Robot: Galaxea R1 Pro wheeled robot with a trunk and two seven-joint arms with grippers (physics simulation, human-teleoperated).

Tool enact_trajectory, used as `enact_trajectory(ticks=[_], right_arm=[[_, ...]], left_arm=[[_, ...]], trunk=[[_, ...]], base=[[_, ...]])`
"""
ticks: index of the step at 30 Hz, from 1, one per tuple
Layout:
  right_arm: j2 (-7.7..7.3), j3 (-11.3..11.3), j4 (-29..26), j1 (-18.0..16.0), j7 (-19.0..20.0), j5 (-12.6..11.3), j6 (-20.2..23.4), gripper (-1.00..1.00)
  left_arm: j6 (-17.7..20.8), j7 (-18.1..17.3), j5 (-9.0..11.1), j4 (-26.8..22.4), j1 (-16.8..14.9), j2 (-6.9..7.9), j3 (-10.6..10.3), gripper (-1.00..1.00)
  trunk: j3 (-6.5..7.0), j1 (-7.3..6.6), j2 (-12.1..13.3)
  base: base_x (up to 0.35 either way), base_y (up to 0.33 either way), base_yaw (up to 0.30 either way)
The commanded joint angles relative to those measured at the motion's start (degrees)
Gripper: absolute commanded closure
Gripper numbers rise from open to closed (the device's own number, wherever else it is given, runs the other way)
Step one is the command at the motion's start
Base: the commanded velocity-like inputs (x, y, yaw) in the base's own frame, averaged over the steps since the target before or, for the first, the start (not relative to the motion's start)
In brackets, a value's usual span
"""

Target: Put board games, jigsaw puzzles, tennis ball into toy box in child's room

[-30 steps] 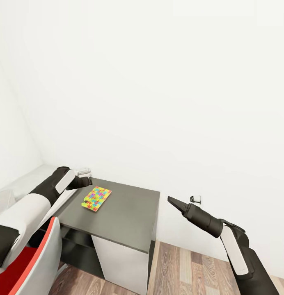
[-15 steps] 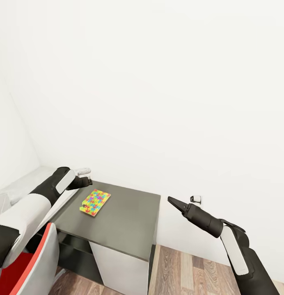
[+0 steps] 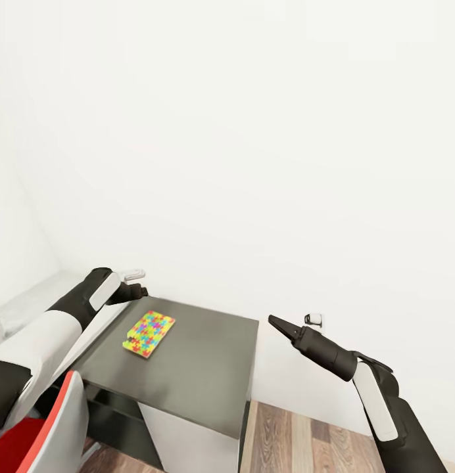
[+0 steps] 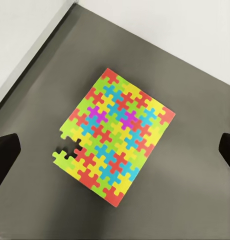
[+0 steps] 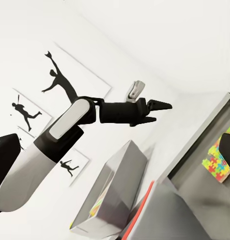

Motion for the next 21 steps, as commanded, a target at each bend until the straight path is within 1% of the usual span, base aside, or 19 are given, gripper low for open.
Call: enact_trajectory(ticks=[1, 6, 16, 21], right_arm=[[0.00, 0.0, 0.0, 0.0, 0.0, -0.2, 0.3, -1.00], [0.00, -0.1, 0.0, 0.0, 0.0, -0.2, 0.3, -1.00], [0.19, 0.0, 0.0, 0.0, 0.0, -0.2, 0.3, -1.00], [0.20, 0.0, 0.0, 0.0, 0.0, -0.2, 0.3, -1.00]], left_arm=[[0.1, 0.5, 0.6, -0.1, -0.1, 0.08, -0.4, -1.00], [0.1, 0.5, 0.6, 0.0, -0.1, 0.08, -0.4, -1.00], [0.0, 0.5, 0.6, -0.1, -0.1, 0.08, -0.4, -1.00], [0.0, 0.5, 0.6, 0.0, -0.1, 0.07, -0.4, -1.00]], trunk=[[-0.09, 0.04, -0.1], [-0.09, 0.04, -0.1], [-0.09, 0.04, -0.1], [-0.09, 0.04, -0.1]], base=[[0.230, 0.000, 0.000], [0.118, 0.000, 0.000], [0.016, 0.000, 0.000], [0.162, 0.000, 0.000]])
